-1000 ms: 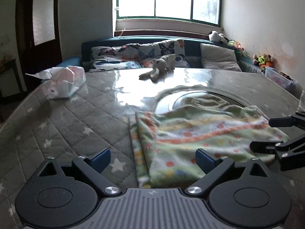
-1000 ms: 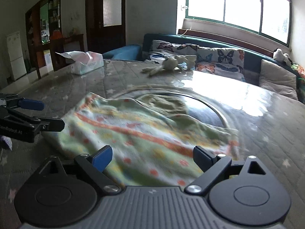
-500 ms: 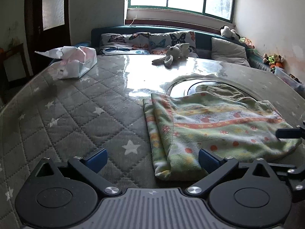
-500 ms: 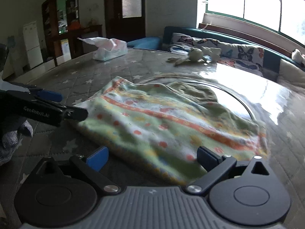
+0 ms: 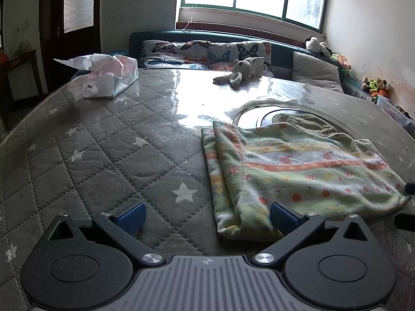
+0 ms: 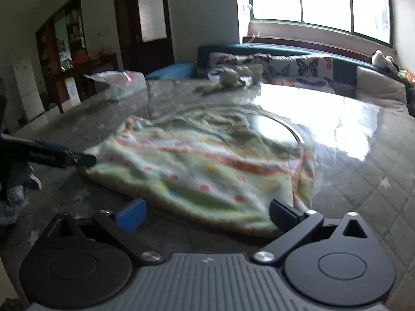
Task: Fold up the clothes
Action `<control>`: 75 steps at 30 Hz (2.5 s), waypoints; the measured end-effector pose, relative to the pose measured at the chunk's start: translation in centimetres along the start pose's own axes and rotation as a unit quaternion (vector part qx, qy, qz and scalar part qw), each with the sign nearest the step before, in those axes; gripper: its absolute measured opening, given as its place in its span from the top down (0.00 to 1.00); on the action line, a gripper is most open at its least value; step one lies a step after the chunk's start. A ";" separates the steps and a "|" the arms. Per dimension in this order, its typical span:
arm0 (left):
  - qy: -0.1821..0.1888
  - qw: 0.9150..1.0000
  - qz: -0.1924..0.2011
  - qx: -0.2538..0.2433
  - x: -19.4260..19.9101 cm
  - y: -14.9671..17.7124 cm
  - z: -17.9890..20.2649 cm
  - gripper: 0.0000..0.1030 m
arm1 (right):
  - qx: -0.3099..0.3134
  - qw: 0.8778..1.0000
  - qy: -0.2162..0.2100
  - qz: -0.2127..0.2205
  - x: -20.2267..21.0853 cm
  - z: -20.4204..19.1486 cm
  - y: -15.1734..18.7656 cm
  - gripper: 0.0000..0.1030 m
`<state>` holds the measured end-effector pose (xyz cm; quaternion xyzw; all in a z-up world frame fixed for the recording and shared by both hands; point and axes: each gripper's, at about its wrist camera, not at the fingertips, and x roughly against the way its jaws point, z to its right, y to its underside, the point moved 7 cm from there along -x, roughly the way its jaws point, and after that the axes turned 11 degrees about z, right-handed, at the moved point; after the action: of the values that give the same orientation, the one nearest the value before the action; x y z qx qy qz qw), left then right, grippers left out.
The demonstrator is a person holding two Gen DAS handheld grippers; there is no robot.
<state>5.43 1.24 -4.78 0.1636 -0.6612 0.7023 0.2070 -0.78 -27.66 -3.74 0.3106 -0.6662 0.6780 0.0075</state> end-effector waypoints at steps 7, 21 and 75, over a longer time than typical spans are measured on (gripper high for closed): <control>0.002 1.000 -0.002 -0.004 -0.1 0.1 0.1 0.00 | -0.014 1.000 0.010 -0.007 -1.0 0.8 0.5 0.00; -0.010 1.000 -0.003 -0.012 -0.3 0.2 0.3 0.00 | -0.018 1.000 0.019 0.003 -1.3 0.6 0.8 0.00; -0.031 0.999 -0.014 -0.007 2.4 1.6 2.6 0.00 | 0.040 0.998 0.057 -0.013 -1.2 -1.1 1.6 0.00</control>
<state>2.40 -1.19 -4.75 0.1930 -0.6698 0.6893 0.1974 -0.93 -26.34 -5.63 0.2800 -0.6330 0.7205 0.0416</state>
